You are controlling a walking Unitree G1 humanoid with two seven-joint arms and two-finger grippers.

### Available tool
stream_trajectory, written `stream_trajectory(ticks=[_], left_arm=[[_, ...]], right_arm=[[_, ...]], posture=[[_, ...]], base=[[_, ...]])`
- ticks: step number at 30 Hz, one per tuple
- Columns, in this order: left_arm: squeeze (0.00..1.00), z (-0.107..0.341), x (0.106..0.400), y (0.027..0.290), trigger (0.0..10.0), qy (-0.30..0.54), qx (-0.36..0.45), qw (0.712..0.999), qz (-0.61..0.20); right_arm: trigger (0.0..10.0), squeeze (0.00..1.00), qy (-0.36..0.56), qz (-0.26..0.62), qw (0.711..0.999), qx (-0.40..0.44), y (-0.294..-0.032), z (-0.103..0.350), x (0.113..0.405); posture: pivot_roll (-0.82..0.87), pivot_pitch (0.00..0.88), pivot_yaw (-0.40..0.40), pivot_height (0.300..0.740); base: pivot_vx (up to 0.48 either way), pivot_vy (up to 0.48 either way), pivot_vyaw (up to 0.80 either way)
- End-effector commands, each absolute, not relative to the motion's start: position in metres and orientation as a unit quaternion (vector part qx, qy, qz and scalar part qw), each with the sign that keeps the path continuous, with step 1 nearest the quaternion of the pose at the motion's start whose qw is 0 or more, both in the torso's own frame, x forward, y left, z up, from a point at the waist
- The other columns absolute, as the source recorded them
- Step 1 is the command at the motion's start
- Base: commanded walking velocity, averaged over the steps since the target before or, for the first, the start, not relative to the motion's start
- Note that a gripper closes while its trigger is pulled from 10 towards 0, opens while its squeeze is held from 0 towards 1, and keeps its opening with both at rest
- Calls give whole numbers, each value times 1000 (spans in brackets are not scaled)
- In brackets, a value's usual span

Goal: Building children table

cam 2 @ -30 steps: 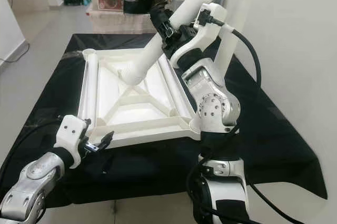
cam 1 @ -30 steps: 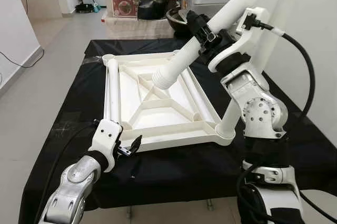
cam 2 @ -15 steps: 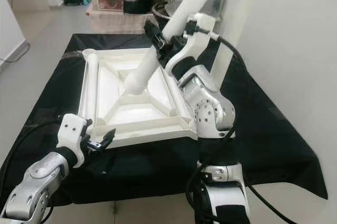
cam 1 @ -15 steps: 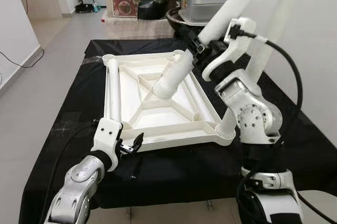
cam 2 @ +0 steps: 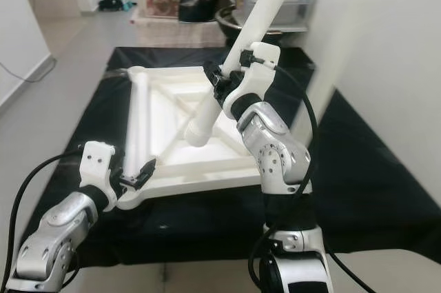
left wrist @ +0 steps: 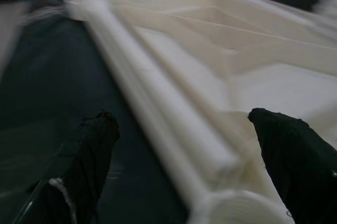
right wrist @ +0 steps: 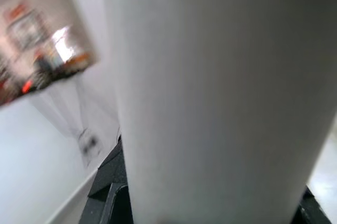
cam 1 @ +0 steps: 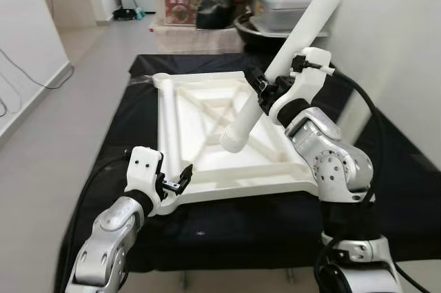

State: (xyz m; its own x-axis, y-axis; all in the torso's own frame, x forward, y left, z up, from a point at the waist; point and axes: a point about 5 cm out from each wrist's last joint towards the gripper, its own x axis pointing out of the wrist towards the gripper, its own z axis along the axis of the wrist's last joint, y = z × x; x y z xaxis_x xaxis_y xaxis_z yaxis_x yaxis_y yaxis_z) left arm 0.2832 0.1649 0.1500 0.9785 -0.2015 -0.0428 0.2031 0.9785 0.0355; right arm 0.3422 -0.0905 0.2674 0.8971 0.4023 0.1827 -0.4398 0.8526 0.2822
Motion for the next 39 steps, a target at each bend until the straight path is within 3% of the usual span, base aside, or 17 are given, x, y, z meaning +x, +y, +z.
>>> stream_trajectory(ticks=[1,10,19,31,35,39], left_arm=[[0,148,284,163,10000,26,18,995,-99],[0,149,284,163,10000,25,23,996,-86],[0,148,282,166,10000,26,24,997,-75],[0,142,280,167,10000,33,41,996,-72],[0,141,280,172,10000,34,37,997,-59],[0,139,280,175,10000,39,34,997,-52]], right_arm=[[10000,0,-78,212,962,152,-98,270,342],[10000,0,-143,182,970,78,-105,256,330],[10000,0,-106,227,966,63,-98,223,312],[10000,0,-126,297,946,17,-108,223,316],[10000,0,-127,374,919,-13,-100,223,304],[10000,0,-118,394,911,-22,-97,219,299]], posture=[[61,0,-63,740],[65,0,-67,740],[66,0,-71,740],[75,0,-77,740],[81,0,-82,740],[81,0,-82,740]], base=[[0,480,0],[0,222,0],[0,0,0],[0,0,0],[0,0,0],[0,0,0]])
